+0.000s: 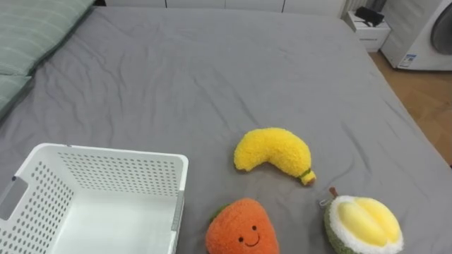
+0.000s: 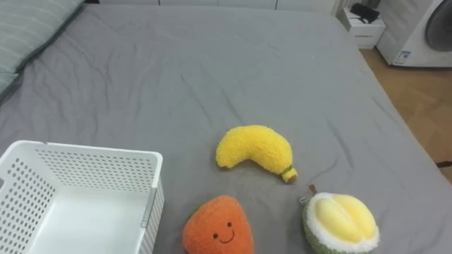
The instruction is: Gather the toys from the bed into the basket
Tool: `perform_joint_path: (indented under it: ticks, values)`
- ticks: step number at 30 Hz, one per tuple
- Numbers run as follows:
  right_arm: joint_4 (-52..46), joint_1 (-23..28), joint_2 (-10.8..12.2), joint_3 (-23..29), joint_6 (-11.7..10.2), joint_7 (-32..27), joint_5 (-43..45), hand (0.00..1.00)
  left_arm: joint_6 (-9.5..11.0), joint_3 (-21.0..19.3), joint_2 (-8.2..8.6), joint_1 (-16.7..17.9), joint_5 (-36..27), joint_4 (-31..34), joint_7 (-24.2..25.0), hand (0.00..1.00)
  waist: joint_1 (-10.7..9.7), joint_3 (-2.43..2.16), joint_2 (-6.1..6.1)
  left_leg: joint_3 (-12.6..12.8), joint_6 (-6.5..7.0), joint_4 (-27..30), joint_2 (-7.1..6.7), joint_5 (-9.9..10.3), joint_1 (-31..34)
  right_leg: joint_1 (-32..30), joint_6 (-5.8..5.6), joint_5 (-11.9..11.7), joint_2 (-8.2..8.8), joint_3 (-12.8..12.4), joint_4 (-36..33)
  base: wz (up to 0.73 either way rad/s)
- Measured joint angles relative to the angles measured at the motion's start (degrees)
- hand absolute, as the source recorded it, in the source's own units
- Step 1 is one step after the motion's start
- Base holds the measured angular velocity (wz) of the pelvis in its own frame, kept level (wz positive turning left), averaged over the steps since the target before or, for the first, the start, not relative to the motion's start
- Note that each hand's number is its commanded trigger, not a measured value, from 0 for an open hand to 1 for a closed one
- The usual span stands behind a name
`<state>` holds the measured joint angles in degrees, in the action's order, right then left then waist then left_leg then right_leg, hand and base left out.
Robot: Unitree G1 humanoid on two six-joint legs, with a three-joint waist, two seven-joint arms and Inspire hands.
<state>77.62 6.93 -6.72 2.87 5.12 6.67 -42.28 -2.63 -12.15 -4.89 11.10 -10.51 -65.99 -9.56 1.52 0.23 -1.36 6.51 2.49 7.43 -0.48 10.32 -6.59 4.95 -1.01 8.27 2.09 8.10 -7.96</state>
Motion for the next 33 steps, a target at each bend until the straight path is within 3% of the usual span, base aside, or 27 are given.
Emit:
perform_joint_path:
  ticks: [4, 9, 16, 19, 25, 27, 29, 33]
  values:
    - [-0.1, 0.9, -0.1, 4.3, 0.0, -2.5, -0.1, 0.00, 0.0, -1.2, -0.01, -0.1, 0.0, 0.0, 0.1, 0.00, -0.2, 0.02, -0.20, 0.0, 0.00, 0.0, 0.00, 0.0, 0.0, -0.1, 0.00, 0.0, 0.01, 0.0, 0.0, 0.00]
    - [-0.1, 1.0, -0.7, 11.9, 0.5, -6.6, 0.1, 0.00, -1.3, -4.0, -0.32, 0.1, 1.2, 0.0, 0.2, 0.00, -1.9, 0.14, -0.63, 0.0, 0.01, 0.0, 0.00, 0.0, 0.0, -0.1, 0.00, 0.0, 0.02, -0.1, -0.2, 0.00]
    - [-6.8, 0.4, -4.0, 20.9, 0.7, -15.3, 6.1, 0.00, -2.0, -6.2, -1.22, 1.5, 2.5, 0.9, 0.2, 0.00, -3.7, -0.15, -1.45, 0.3, 0.04, 0.1, -0.05, 0.0, -0.1, -0.3, 0.00, 0.2, 0.15, -0.1, -0.9, -0.02]
    - [-10.4, -1.3, -5.7, 21.0, 0.2, -19.6, 7.5, 0.00, -2.1, -6.1, -1.70, 1.6, 3.6, 0.9, -0.1, 0.00, -4.1, -0.20, -1.88, 0.4, 0.03, 0.3, -0.03, 0.0, -0.1, -0.6, 0.07, 0.2, 0.15, -0.1, -1.1, -0.01]
    - [-22.7, -2.4, -5.6, 20.7, -0.6, -25.6, 12.8, 0.00, -2.2, -5.6, -2.47, 1.7, 4.5, 0.9, -0.6, 0.00, -3.9, 0.01, -2.30, 1.4, -0.01, 0.2, 0.16, 0.0, 0.0, -1.4, 0.17, 0.4, 0.02, -1.0, -1.8, -0.05]
    - [-24.7, -2.9, -5.6, 19.7, -0.9, -27.1, 14.6, 0.00, -2.3, -4.5, -2.75, 1.6, 4.5, 0.9, -0.7, 0.00, -3.6, -0.22, -2.55, 1.9, -0.04, 0.1, 0.24, 0.0, 0.1, -1.9, 0.18, 0.4, -0.09, -1.5, -2.0, -0.13]
    - [-28.7, -3.2, -5.6, 17.1, -1.1, -28.1, 20.3, 0.00, -2.3, -3.1, -2.75, 1.6, 4.5, 0.9, -0.8, 0.00, -3.1, 0.03, -2.10, 2.7, -0.05, 0.0, 0.41, 0.0, 0.4, -2.5, 0.29, 0.2, -0.13, -1.7, -2.1, -0.18]
    - [-38.6, -2.4, -5.0, 15.0, -1.3, -29.7, 26.7, 0.00, -2.3, -2.2, -2.75, 1.5, 4.5, 1.2, -0.7, 0.00, -2.8, -0.04, -1.74, 2.8, -0.07, 0.2, 0.43, 0.0, 1.3, -3.6, 0.32, 0.2, -0.15, -2.0, -2.6, -0.03]
